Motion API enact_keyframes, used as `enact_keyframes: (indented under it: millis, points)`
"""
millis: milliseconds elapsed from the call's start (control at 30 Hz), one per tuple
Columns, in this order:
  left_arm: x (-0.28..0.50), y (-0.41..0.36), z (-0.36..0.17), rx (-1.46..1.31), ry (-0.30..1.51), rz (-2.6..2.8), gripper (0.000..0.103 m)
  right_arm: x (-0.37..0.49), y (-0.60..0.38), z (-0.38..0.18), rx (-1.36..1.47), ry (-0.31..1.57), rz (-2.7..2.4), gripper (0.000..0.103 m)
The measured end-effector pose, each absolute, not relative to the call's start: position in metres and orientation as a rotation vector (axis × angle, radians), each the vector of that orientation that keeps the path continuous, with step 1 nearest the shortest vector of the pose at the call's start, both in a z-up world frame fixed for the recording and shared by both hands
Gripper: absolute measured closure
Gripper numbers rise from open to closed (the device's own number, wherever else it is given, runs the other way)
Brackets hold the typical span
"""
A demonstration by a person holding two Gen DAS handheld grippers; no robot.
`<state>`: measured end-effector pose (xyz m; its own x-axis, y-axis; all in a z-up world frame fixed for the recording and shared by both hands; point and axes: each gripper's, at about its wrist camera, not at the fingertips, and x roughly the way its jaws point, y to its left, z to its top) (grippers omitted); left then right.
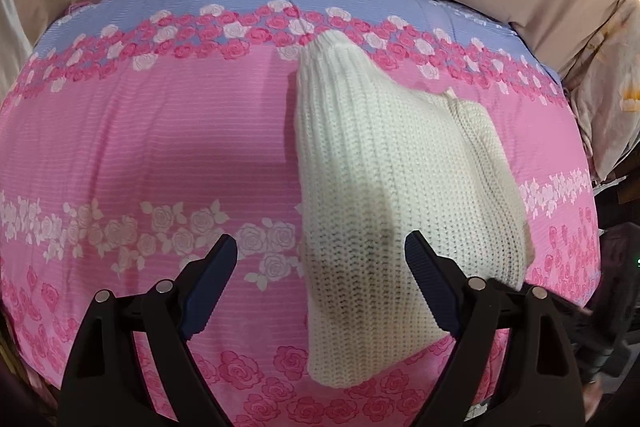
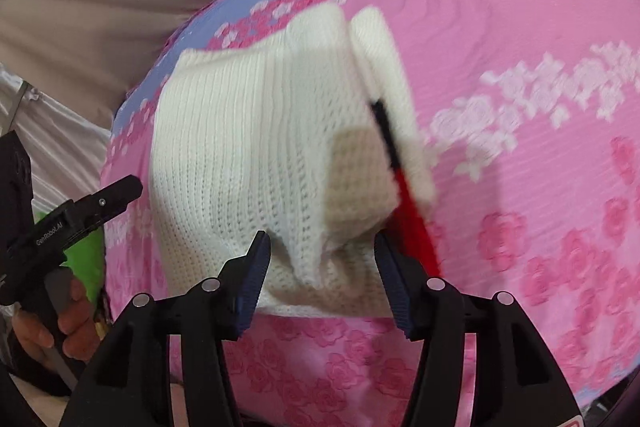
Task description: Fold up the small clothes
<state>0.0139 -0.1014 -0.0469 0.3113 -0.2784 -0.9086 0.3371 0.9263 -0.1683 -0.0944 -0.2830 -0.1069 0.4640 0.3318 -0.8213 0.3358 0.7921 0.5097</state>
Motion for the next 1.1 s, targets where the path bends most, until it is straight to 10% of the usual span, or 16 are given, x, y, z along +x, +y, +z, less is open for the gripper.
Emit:
enact_keyframes:
  millis: [100,167,433,600,800,1100]
  points:
    - [0.012,-0.109,-0.048,0.077,1.18,-0.418,0.019,-0.083,-0.275,-0.112,0.695,1.106,0.018,0.053]
    - [0.01,-0.112,-0.05,0.092,1.183,-0.419,0.02,-0.078,-0.273,-0.105,0.691,1.092,0.035,0.088]
    - [0.005,-0.11,-0.046,0.076,1.169,-0.421,0.018,-0.113,-0.268,0.006,0.481,0.904,-0.001,0.091]
    - [0.002,-0.11,-0.066,0.11,1.212,-0.391,0.018,-0.102,-0.291,-0.115,0.57,1.237,-0.1,0.085]
    - [0.004,-0.087,-0.063,0.079,1.196,-0.342,0.018,-0.105,-0.312,-0.058,0.625,1.041,-0.091,0.05]
    - [0.007,-0.096,-0.045,0.099,1.142,-0.356,0.018,-0.052,-0.313,-0.089,0.55,1.162,-0.14,0.045]
